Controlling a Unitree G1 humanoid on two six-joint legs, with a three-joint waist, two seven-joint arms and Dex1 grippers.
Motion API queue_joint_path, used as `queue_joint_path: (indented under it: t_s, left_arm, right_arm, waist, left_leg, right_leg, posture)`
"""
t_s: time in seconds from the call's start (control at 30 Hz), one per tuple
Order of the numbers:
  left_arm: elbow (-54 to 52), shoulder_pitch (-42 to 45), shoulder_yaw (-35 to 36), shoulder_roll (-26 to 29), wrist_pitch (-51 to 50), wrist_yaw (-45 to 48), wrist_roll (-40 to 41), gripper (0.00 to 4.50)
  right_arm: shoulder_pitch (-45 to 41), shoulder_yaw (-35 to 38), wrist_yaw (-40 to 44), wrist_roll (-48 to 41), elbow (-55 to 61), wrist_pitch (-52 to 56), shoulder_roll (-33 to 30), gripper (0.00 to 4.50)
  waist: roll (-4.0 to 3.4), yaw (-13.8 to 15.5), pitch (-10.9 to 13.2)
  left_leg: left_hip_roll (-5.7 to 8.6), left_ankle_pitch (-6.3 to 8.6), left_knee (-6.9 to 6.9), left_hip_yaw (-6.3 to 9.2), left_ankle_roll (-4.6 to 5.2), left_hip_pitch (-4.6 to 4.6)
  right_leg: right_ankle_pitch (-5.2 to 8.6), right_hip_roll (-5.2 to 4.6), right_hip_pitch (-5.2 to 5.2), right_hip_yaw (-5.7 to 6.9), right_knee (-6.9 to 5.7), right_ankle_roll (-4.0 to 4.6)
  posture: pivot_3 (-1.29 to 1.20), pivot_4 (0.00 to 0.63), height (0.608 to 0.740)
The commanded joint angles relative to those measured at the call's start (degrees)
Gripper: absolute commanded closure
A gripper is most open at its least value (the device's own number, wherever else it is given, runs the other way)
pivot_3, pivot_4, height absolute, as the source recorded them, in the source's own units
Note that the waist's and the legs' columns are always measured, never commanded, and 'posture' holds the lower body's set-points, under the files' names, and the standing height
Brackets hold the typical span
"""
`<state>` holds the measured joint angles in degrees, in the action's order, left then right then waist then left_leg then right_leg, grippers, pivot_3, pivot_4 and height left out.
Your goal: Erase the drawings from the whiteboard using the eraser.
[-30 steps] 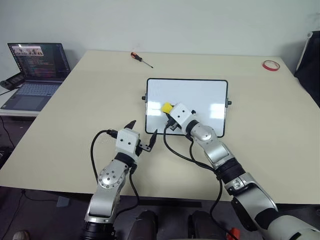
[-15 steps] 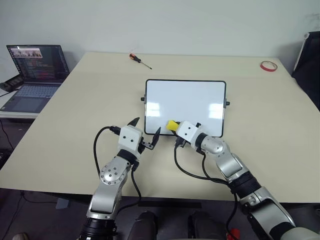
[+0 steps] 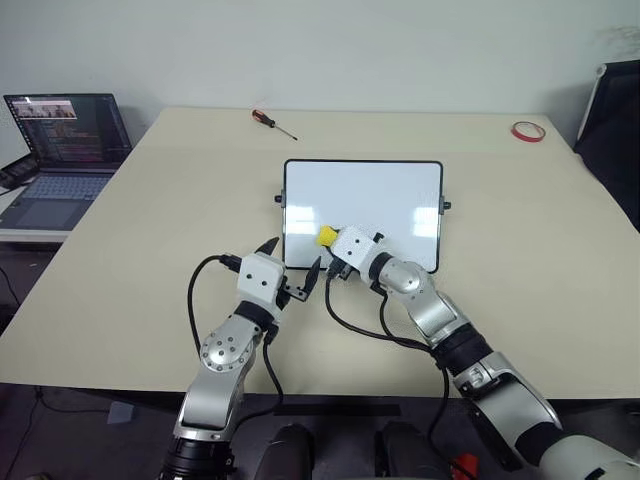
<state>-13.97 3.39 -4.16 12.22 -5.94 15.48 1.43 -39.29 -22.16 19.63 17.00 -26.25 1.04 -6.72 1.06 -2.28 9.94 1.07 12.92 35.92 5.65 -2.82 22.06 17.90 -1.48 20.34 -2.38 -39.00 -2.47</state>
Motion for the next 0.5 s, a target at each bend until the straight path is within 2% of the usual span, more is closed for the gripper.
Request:
queue_joint_path:
  t_s: [0.03, 0.5]
  left_arm:
    - [-2.8, 0.1, 0.2, -0.2, 0.1, -0.4, 0.0, 0.00]
    - [-2.3, 0.6, 0.3, 0.3, -0.2, 0.9, 0.6, 0.00]
  right_arm:
    - [-1.5, 0.5, -1.6, 1.1, -1.6, -1.0, 0.4, 3.28]
    - [8.5, 2.2, 3.2, 0.5, 10.0, 1.7, -8.5, 3.28]
  waist:
    - [0.00, 0.0, 0.0]
    - [0.02, 0.8, 0.0]
  left_leg:
    - [0.00, 0.00, -0.01, 0.00, 0.00, 0.00]
    - [0.14, 0.01, -0.07, 0.13, 0.00, 0.07]
  right_leg:
    - [0.00, 0.00, 0.00, 0.00, 0.00, 0.00]
    - [0.02, -0.19, -0.04, 0.07, 0.09, -0.01]
  posture:
    - [0.00, 0.150, 0.740]
    - [0.00, 0.150, 0.740]
